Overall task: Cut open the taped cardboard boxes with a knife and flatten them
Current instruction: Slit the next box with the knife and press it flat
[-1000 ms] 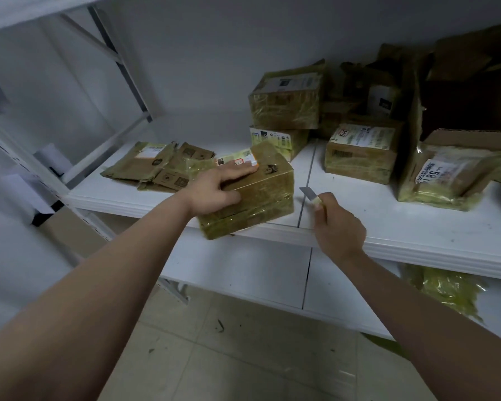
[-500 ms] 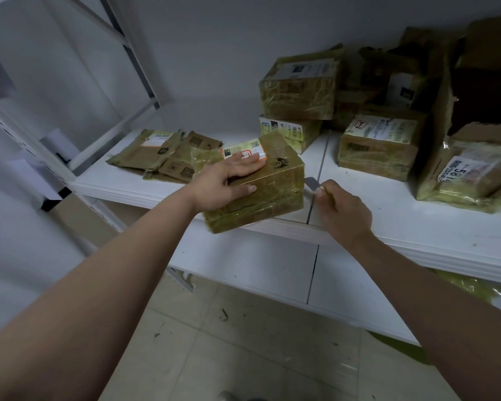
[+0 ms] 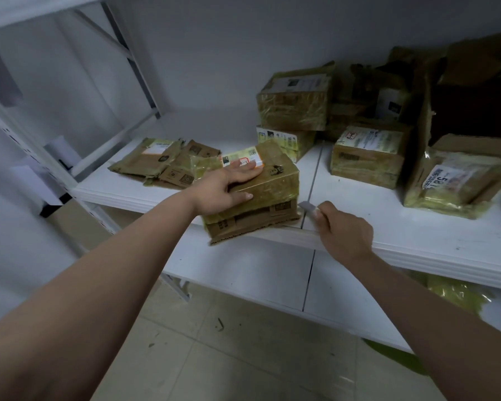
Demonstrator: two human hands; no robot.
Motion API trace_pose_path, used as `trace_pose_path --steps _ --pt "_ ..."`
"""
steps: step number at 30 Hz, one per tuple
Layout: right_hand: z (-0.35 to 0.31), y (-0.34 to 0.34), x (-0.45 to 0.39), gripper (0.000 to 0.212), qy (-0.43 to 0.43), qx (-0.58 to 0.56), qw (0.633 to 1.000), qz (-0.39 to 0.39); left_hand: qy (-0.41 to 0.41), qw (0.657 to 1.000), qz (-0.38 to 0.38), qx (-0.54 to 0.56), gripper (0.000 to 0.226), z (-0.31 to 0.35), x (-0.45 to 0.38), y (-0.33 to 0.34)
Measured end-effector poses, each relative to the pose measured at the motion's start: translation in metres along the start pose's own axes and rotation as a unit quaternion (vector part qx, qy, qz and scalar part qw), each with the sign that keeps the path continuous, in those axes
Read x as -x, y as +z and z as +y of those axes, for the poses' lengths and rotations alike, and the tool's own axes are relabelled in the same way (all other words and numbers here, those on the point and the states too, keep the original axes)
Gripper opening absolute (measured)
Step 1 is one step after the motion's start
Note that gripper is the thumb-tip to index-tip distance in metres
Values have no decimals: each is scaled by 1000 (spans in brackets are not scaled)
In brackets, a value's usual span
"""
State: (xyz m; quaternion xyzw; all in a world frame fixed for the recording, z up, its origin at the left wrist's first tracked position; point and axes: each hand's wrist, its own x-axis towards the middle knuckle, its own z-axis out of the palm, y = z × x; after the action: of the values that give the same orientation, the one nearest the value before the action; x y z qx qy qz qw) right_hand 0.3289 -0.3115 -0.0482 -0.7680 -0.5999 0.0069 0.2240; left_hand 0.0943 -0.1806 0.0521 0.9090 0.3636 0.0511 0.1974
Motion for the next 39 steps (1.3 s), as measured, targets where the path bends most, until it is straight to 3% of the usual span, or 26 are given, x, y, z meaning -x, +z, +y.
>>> trace_pose_path --steps 4,8,12,14,16,19,21,25,28,32,34,36,39 --pt "-1 -1 7 22 -6 -56 998 36 11 998 -41 -35 70 2 -1 -7" --pt "-7 4 2 17 -27 -114 988 97 22 996 -23 -86 77 2 0 -4" --pt "-17 3 -7 42 -72 -132 974 172 17 978 -10 -206 109 4 10 6" --pt "-26 -6 -12 37 -79 -169 963 193 12 966 2 -257 121 6 13 11" --pt "-36 -11 -18 31 -92 -152 964 196 -4 960 16 -279 124 9 13 15" --pt "-50 -14 -26 74 -128 -29 978 164 -10 961 26 -274 118 11 14 16" --pt "-55 -11 -29 88 -146 13 979 145 -9 967 12 -253 118 8 13 13" --pt "-54 -12 -36 72 -148 -11 979 140 -12 981 -44 -190 121 8 10 1" --pt "-49 -29 -40 57 -138 -90 979 118 -23 990 -100 -98 108 8 8 -16" --pt "-53 -48 -52 59 -48 -141 984 97 -70 983 -114 127 63 7 13 -48" --pt "-59 -51 -59 63 -7 -169 981 95 -94 975 -72 185 44 4 19 -59" --pt "-64 -49 -63 60 4 -201 974 106 -96 967 -11 236 40 0 23 -62" --pt "-67 -41 -62 47 -11 -143 982 120 -79 976 120 166 35 -4 23 -52"
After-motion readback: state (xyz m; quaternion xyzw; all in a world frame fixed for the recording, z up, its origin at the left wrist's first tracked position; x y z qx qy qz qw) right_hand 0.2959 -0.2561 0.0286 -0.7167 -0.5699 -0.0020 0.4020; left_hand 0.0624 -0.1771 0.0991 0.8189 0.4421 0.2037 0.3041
